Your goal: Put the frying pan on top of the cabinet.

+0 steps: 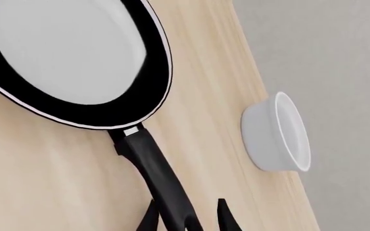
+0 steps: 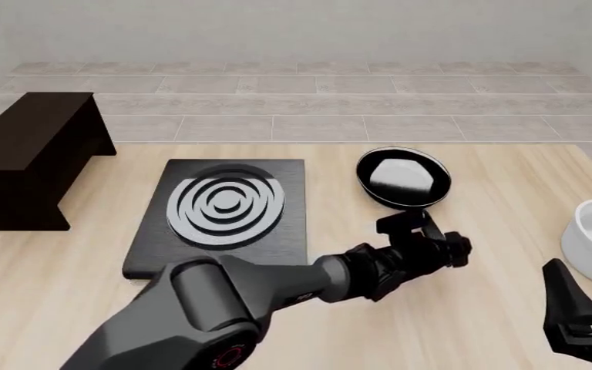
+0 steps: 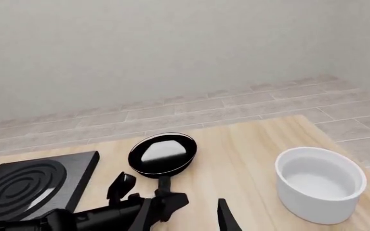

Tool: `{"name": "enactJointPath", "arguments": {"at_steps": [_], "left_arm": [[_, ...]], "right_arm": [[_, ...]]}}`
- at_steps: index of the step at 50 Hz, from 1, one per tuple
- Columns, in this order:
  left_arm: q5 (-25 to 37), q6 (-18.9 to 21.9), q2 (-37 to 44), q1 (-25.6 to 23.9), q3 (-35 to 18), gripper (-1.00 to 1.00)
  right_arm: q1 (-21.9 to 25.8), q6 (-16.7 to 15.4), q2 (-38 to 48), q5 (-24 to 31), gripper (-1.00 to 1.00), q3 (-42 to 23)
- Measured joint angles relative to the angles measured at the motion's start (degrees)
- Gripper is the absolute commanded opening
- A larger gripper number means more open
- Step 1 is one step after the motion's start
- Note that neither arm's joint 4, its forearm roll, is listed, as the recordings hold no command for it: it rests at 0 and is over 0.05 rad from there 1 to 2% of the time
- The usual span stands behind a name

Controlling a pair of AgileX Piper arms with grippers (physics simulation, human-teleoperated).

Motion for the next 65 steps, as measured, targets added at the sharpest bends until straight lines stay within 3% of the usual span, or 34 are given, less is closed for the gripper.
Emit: {"name": "enactJointPath", "arguments": {"at_steps": [28,29,48,65], "left_arm": [[3.65,-3.75,3.39,1.3,-7.36,1.0],[3.72,-3.91,3.44,1.35,-7.5,-1.0],[3.69,-5.64,3.36,2.43,-8.01,-1.0],[0.87,0.11,-0.09,4.74,-0.98,-1.0]], "right_arm": [[-0.08,0.6,1.24,-1.02,1.0,0.04],[-0.08,0.6,1.23,-1.01,1.0,0.04],[-0.2,0.67,1.14,-0.87,1.0,0.04],[-0.11,0.45,1.6,-1.32,1.0,0.04]]}}
